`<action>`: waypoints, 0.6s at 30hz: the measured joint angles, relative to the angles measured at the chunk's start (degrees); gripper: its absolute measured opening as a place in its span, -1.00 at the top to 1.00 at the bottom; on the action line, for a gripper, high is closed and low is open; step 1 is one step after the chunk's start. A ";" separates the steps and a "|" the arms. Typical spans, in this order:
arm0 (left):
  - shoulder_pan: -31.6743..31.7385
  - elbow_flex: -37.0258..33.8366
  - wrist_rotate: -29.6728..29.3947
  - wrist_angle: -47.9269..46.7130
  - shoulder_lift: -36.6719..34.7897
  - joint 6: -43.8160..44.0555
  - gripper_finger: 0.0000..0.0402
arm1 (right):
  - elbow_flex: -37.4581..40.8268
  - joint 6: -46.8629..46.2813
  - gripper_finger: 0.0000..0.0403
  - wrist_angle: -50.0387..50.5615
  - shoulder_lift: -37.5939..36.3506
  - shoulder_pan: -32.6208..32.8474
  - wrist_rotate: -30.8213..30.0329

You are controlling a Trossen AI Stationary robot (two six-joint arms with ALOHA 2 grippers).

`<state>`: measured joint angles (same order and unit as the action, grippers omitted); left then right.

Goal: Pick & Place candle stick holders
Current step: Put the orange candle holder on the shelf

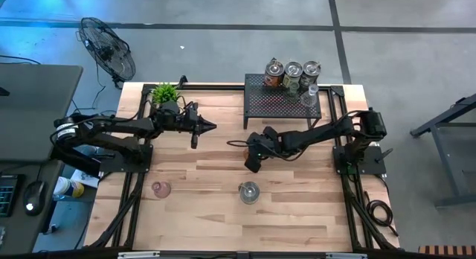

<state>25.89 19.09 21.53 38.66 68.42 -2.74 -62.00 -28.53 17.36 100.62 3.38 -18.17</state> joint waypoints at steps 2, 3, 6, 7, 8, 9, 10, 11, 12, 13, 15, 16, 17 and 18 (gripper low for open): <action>0.00 0.00 -0.07 -0.08 0.00 0.00 0.91 | 0.02 0.01 0.09 -0.41 0.00 0.00 -0.22; 0.00 0.00 -0.06 -0.15 0.00 -0.04 0.91 | 0.02 0.03 0.16 -0.97 -0.11 0.00 -0.35; 0.00 0.00 -0.11 -0.26 0.00 -0.30 0.91 | -0.34 0.37 0.25 -1.76 -0.71 -0.04 -0.05; 0.00 0.00 -0.18 -0.31 0.00 -0.42 0.91 | -0.78 0.46 0.25 -1.58 -1.07 -0.04 0.41; 0.00 0.00 -0.19 -0.37 0.00 -0.44 0.91 | -1.42 0.49 0.25 -1.34 -1.35 -0.03 0.88; 0.00 0.00 -0.21 -0.62 0.00 -0.44 0.91 | -2.16 0.52 0.25 -0.92 -1.83 0.00 1.57; 0.00 -0.02 -0.21 -0.94 0.02 -0.44 0.91 | -2.97 0.52 0.25 -0.14 -2.37 -0.02 2.39; 0.00 -0.02 -0.19 -1.16 0.02 -0.46 0.91 | -3.99 0.59 0.25 1.03 -3.07 -0.02 2.89; 0.00 -0.02 -0.21 -1.25 0.02 -0.45 0.91 | -5.30 0.72 0.25 2.75 -4.04 -0.04 3.33; 0.00 -0.02 -0.20 -1.33 0.02 -0.47 0.91 | -6.94 0.79 0.25 4.86 -4.96 -0.18 3.61; 0.00 -0.02 -0.19 -1.35 0.02 -0.69 0.91 | -11.41 0.86 0.25 9.72 -7.13 -0.86 3.55; 0.00 -0.02 -0.19 -1.38 0.02 -0.78 0.91 | -14.13 0.72 0.24 13.01 -7.99 -1.48 2.98; -0.02 -0.02 -0.18 -1.36 0.02 -0.87 0.91 | -16.80 1.24 0.22 16.40 -8.93 -2.23 2.22; 0.00 -0.02 -0.06 -1.40 0.02 -0.87 0.91 | -19.62 2.21 0.21 20.10 -9.30 -3.11 1.59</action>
<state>25.89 19.07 21.47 37.26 68.45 -3.62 -81.62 -26.33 37.46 91.32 0.26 -16.59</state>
